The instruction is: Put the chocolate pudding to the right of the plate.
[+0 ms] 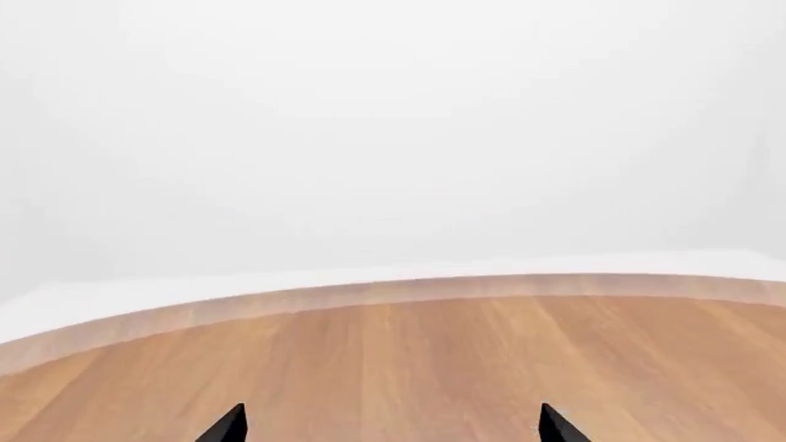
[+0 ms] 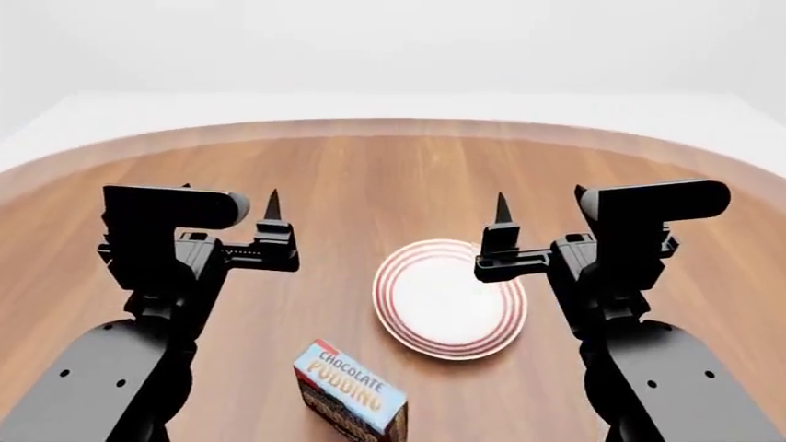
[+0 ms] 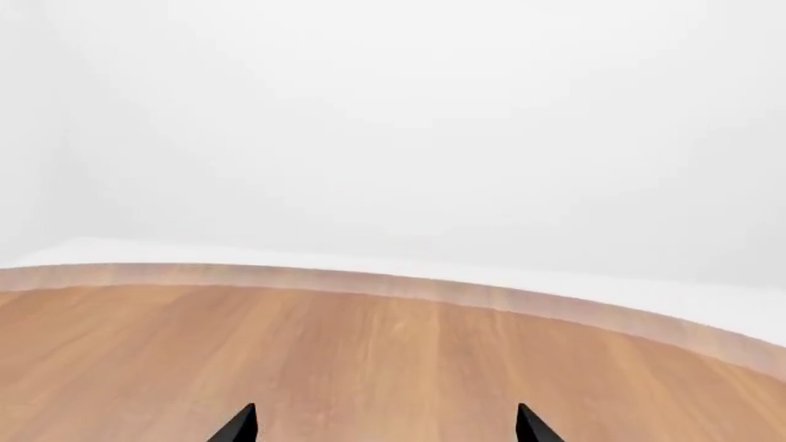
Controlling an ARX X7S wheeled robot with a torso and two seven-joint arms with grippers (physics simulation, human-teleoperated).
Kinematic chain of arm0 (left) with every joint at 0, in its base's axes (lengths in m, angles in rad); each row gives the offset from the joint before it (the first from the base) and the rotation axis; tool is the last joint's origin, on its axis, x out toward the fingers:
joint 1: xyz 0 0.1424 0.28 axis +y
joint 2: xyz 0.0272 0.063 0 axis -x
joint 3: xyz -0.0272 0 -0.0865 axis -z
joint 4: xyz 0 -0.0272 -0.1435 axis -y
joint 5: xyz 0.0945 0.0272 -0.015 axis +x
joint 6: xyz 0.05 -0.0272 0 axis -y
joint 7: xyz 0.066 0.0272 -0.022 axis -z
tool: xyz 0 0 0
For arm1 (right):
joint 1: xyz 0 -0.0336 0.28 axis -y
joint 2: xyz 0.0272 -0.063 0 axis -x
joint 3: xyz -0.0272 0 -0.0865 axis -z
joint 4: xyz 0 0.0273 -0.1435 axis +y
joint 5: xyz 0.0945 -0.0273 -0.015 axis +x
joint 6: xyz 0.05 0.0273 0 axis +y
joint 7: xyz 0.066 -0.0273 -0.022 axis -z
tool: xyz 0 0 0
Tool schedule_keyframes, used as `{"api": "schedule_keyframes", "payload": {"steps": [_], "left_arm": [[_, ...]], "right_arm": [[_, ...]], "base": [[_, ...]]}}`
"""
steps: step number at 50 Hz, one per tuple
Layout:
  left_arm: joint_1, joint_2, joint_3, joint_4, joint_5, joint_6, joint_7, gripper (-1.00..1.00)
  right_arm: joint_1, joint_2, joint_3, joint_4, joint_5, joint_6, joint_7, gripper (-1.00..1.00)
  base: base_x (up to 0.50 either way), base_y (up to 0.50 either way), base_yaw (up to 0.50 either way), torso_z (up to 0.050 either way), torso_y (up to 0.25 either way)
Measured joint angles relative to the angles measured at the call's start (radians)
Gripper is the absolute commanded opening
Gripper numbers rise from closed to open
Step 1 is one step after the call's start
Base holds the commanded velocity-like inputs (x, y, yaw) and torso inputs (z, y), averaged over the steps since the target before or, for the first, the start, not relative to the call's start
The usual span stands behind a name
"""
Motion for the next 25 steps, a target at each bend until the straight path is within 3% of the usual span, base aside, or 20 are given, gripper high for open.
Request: {"api": "schedule_keyframes", "payload": {"steps": [8, 21, 25], "left_arm": [[-0.001, -0.003, 0.002, -0.001, -0.003, 0.002, -0.004, 1.00], [0.001, -0.008, 0.003, 0.000, -0.010, 0.004, -0.009, 1.00], [0.000, -0.009, 0.004, 0.000, -0.012, 0.004, -0.010, 1.00]], "right_arm": [[0.001, 0.003, -0.002, 0.000, 0.004, -0.005, 0.003, 1.00], [0.000, 0.011, -0.012, -0.001, 0.012, -0.014, 0.005, 1.00], [0.006, 0.012, -0.016, 0.003, 0.010, -0.003, 0.013, 1.00]], "base": [[0.17, 0.00, 0.00, 0.000, 0.000], [0.50, 0.00, 0.00, 0.000, 0.001], [0.00, 0.00, 0.00, 0.000, 0.003]]}}
